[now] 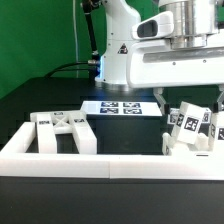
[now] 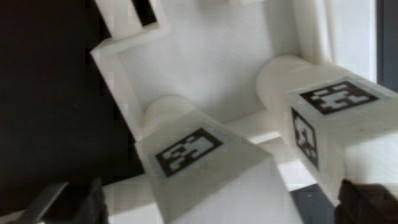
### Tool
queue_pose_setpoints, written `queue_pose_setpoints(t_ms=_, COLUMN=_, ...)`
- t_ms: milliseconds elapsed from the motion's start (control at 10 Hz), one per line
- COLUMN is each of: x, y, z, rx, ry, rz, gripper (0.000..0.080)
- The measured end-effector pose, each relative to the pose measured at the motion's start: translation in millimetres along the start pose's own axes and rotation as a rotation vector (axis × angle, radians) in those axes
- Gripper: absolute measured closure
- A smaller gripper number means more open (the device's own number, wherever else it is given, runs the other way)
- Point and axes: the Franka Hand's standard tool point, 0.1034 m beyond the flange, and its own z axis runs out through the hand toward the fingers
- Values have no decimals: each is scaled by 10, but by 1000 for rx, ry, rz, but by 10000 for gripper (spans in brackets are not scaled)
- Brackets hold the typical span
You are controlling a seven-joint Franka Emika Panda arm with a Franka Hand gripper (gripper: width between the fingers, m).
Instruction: Assemble chair
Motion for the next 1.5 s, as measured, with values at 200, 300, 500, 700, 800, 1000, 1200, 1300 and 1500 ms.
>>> queue_pose_setpoints(t_ms=200, x=24, y=51, z=-10, rx=-1, ry=2, rz=2, gripper=150)
queue_pose_setpoints(t_ms=300, x=33, y=83, z=-7, rx=-2, ry=3, rz=3, gripper=150)
queue_pose_setpoints(t_ms=500, x=27, y=100, z=7, rx=-3, ry=1, rz=5, gripper=281)
queue_pose_setpoints(t_ms=700, x=30, y=112, z=6, rx=-4, ry=1, rz=7, gripper=509)
queue_pose_setpoints(t_ms=800, x=29, y=113, z=7, rx=-4, ry=1, rz=7, gripper=508)
queue_pose_setpoints(t_ms=1000, x=29, y=116, z=11, rx=-3, ry=1, rz=28, gripper=508)
queue_pose_setpoints(t_ms=1200, x=37, y=120, z=15, rx=3, ry=3, rz=101, gripper=508)
queue_pose_setpoints(t_ms=1300, x=44, y=111, z=19, rx=4, ry=9, rz=161, gripper=508)
queue_pose_setpoints(t_ms=1500, x=73, y=87, z=27, rx=10, ry=31, rz=394, gripper=508)
